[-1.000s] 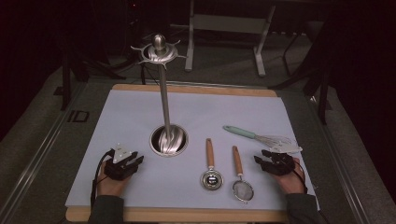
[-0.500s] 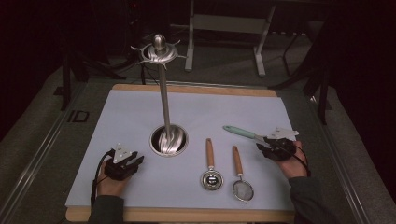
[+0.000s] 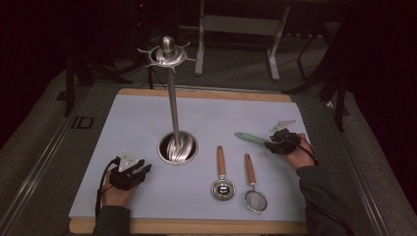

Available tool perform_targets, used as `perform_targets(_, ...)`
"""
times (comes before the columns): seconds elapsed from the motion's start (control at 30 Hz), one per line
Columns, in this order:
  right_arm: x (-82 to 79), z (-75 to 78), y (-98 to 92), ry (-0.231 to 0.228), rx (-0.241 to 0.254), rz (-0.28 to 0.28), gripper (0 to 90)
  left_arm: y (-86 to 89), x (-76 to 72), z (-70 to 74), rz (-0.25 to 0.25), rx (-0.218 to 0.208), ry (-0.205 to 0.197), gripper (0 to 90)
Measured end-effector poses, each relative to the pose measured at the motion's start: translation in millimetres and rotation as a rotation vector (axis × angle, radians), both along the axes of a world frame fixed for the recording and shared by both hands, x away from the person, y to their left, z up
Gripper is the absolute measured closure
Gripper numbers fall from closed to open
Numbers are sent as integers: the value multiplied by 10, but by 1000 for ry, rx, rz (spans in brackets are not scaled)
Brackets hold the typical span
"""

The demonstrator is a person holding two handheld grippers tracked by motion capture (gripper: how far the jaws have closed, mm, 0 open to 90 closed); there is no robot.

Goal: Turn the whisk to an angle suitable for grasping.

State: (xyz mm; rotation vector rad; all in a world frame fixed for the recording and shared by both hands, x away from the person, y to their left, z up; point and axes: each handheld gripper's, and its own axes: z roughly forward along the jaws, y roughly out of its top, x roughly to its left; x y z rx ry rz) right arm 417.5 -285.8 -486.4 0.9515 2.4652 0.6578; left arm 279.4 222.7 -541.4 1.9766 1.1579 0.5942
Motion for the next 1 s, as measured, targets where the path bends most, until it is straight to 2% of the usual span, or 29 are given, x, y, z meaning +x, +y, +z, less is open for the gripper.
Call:
perform_targets(0.13,118,-77,42,41,-26,5,602,0,0,0,-1,-1,0,647)
perform_targets(0.2,163,-108,63,49,-58,11,605,-1,1,0,-2,1,1,648)
perform_targets(0.33,230,-129,102,73,-48,30,605,-5,2,-1,-7,8,1,648)
perform_targets(0.43,266,-146,140,86,-69,36,593,-6,1,0,-7,9,1,648)
perform_targets(0.6,310,-148,116,128,-46,22,589,-7,-2,0,-14,8,-2,648)
perform_targets(0.73,338,-182,137,156,-73,19,596,-7,-3,0,-15,7,-1,648)
perform_targets(0.8,354,-189,128,170,-58,1,596,-7,-4,0,-16,5,-3,646)
perform_targets(1.0,306,-175,160,178,-74,-4,633,-11,-7,2,-20,9,-2,644)
